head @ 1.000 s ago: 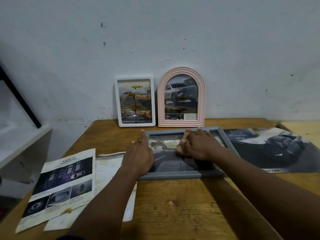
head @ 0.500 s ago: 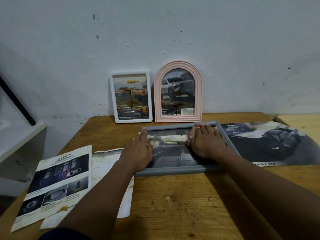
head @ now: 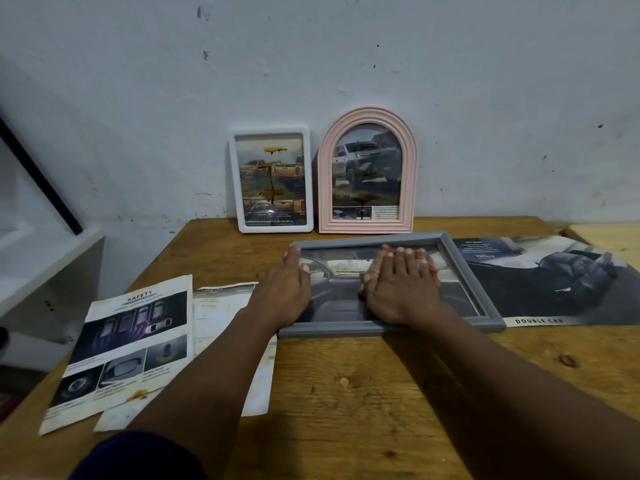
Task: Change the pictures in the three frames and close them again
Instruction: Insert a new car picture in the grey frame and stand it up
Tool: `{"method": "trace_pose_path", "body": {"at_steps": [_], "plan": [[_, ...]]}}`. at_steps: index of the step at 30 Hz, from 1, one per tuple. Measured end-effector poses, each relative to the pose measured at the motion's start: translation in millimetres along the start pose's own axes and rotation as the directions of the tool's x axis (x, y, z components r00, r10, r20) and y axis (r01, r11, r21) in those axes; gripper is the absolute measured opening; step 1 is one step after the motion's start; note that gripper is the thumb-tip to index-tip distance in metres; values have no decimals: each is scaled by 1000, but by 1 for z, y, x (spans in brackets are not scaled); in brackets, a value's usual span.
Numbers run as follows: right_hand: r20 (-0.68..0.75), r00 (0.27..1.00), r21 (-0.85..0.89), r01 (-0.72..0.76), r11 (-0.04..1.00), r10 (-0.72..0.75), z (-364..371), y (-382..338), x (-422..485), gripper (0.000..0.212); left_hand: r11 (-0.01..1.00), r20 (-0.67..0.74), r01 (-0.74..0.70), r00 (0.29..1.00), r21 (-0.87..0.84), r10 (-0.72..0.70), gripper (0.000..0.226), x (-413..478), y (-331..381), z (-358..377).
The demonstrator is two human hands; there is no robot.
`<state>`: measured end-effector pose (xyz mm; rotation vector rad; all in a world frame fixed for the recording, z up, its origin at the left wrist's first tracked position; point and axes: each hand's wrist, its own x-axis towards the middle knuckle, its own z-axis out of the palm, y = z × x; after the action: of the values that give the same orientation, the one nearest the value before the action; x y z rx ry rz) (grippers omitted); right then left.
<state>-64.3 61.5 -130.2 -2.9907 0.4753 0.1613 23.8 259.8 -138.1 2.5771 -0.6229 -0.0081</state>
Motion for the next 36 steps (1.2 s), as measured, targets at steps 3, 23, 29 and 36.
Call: {"method": "trace_pose_path", "body": {"at_steps": [3, 23, 29, 36], "plan": [[-10, 992, -12, 129, 992, -129, 2, -26, 7, 72, 1000, -12, -3, 1000, -4, 3, 59, 0, -2, 1], [-11, 999, 153, -41, 987, 43, 2, -28, -32, 83, 996, 11, 18, 1000, -89, -17, 54, -4, 4, -6], [-114, 947, 222, 318, 922, -300, 5, -81, -39, 52, 978, 0, 52, 999, -204, -53, 52, -3, 2, -9], [44, 865, 363, 452, 815, -499, -32, -18, -48, 46, 989, -25, 18, 999, -143, -22, 54, -9, 6, -10]]}}
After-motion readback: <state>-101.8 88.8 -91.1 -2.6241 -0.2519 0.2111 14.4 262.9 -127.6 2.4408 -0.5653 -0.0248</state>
